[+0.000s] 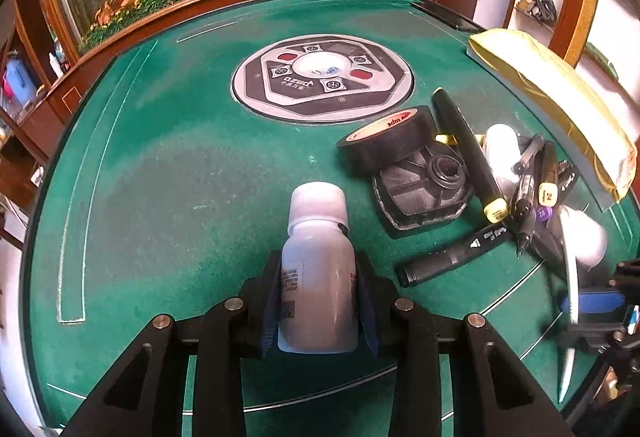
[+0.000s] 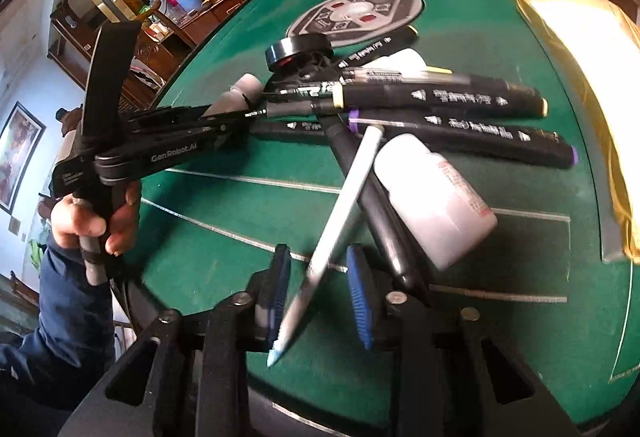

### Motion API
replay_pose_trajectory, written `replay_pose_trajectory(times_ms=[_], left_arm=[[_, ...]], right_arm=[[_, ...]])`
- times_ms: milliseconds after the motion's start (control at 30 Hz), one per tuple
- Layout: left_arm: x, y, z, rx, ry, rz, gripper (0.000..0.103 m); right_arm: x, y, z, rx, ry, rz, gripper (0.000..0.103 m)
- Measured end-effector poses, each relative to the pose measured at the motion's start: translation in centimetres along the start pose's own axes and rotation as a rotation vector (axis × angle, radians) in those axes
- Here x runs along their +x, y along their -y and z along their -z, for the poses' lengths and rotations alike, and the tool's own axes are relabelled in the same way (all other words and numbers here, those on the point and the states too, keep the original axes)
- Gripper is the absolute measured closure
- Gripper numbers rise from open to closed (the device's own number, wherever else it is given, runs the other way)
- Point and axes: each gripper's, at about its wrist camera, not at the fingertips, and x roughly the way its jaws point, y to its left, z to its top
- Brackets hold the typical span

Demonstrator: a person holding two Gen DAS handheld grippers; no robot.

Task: Organize rigid objects
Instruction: 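Carry the white bottle into the tray with the left tool while the right tool drops the pen there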

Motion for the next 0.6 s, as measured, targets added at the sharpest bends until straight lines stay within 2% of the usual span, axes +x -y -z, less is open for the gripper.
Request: replay_pose_trajectory(times_ms=[33,133,200,433,600], left_arm=[[0.0,0.0,0.0,-0.004,0.005,0.002,0.067],[-0.1,-0.3,0.2,-0.029,0.015,0.013,0.067],[-0.6,-0.6,0.5,-0.06,0.033,0.049,0.067],[-3.0,-0.2,1.1,-0.097,0.09,0.091,0.067],[-5.3,1.8,0.1,-0.088,0.131,0.157,0.067]], right_arm=[[0.2,0.0,-0.2,0.0,0.0,0.015,0.088],[0.6,-0.3,-0.4,-0.004,0.002,0.005,0.091],[0.3,-0.5,-0.4,-0.007,0.02,-0.004,0.096],[-1.7,-0.9,-0.3,-0.013,0.069,-0.061,0.096],[-3.6,0.4,-0.2,0.01,0.104,-0.079,0.096]])
